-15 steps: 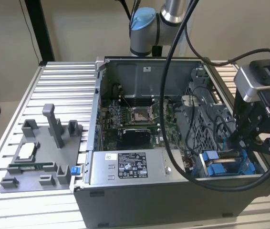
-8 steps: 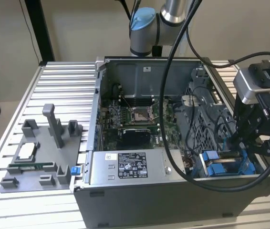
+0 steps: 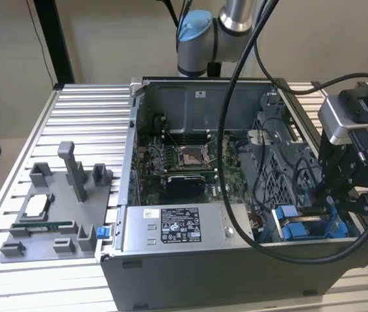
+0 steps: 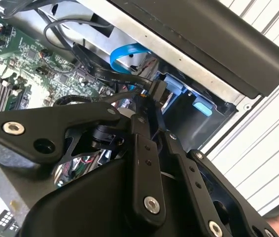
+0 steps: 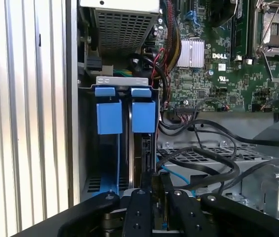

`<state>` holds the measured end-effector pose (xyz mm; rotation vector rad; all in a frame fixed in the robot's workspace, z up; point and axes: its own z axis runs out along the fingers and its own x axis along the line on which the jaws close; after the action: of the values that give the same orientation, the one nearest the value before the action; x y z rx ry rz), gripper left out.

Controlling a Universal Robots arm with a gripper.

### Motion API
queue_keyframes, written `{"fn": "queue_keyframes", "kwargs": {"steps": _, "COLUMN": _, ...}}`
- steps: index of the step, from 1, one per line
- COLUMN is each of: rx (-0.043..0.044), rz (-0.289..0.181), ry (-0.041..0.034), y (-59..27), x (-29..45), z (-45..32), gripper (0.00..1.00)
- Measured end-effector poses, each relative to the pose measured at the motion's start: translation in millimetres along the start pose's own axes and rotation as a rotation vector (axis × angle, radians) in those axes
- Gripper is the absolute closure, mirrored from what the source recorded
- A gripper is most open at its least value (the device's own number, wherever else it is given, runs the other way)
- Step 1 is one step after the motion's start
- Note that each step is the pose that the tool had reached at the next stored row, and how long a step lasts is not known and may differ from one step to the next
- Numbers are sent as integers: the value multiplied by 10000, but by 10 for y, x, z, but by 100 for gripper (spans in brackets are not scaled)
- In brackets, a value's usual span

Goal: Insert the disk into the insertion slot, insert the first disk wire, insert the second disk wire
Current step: 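Insert the first disk wire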

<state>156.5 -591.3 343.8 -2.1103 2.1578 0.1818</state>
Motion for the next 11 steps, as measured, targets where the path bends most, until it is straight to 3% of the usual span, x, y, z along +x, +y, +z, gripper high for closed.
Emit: {"fn": "queue_keyframes", "kwargs": {"steps": 11, "rx": -12, "rz": -69, "ry": 10, "y": 0, "x": 13, "z": 12, "gripper": 100}}
